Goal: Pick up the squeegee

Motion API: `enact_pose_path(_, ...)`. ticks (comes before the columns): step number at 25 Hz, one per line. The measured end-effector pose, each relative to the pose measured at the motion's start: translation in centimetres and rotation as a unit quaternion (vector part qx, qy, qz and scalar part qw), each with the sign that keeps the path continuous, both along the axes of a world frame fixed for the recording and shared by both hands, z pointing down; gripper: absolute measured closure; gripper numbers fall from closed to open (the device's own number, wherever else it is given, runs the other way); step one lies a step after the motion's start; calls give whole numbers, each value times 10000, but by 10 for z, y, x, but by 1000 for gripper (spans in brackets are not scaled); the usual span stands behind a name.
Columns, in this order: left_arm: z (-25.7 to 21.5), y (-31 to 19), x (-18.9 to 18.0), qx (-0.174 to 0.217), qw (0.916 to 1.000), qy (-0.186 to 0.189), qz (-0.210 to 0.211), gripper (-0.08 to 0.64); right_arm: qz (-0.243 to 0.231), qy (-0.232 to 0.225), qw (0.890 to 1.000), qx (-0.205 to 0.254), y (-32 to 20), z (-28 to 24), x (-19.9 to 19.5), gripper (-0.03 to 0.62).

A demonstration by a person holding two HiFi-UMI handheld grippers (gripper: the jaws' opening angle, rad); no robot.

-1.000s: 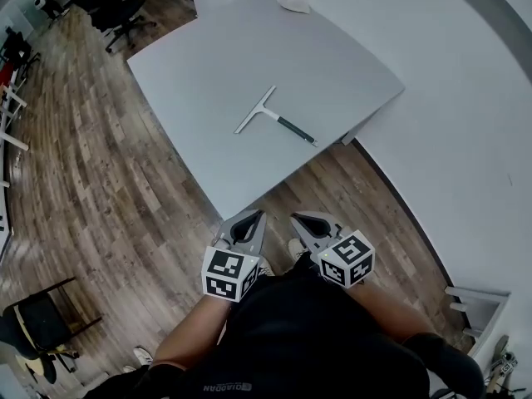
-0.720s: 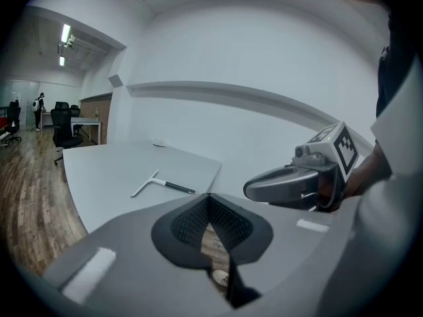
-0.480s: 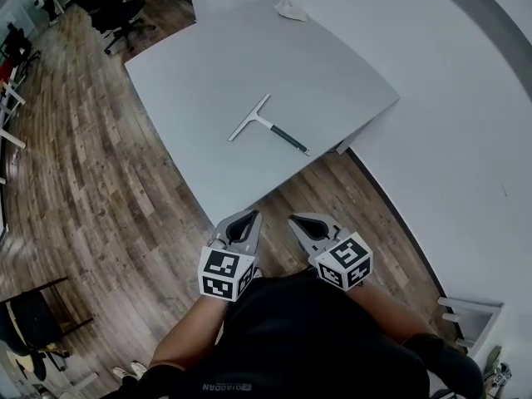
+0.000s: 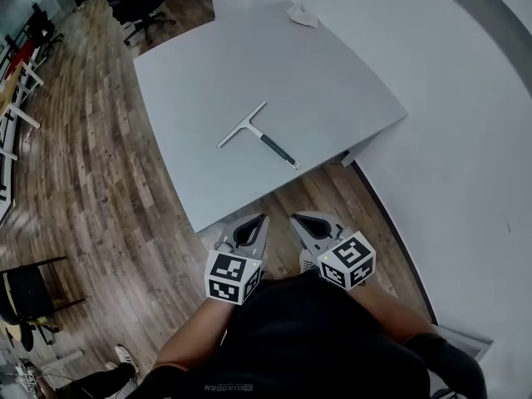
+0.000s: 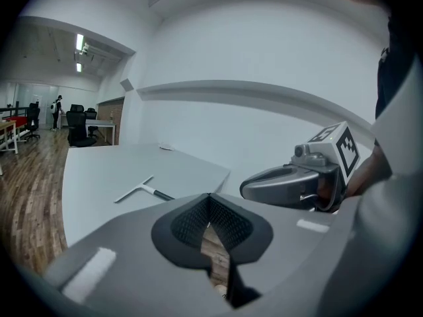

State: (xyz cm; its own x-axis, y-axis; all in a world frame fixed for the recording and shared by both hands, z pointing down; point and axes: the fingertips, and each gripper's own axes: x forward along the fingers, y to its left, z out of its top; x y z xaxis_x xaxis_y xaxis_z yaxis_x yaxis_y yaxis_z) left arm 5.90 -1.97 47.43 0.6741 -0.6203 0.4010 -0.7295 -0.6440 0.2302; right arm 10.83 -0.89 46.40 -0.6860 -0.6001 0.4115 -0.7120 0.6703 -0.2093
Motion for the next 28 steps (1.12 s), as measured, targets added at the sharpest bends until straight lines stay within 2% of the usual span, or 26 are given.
enact_pose_path(9, -6, -19, 58, 88, 9984, -194, -530, 552, -270, -171, 9995, -71, -20, 1, 77, 586)
enact_pose_path(17, -7, -11, 86, 41, 9951, -393, -908, 552, -662, -389, 9970, -111, -19, 2, 103, 586)
enact_pose_path(22, -6, -3, 86, 45, 9925, -586, -1074, 552, -737, -562, 9956, -142, -29, 3, 103, 586)
enact_pose_path(28, 5, -4, 52, -145, 9877, -696, -1390, 552, -977, -543, 9932, -322, -36, 17, 77, 586)
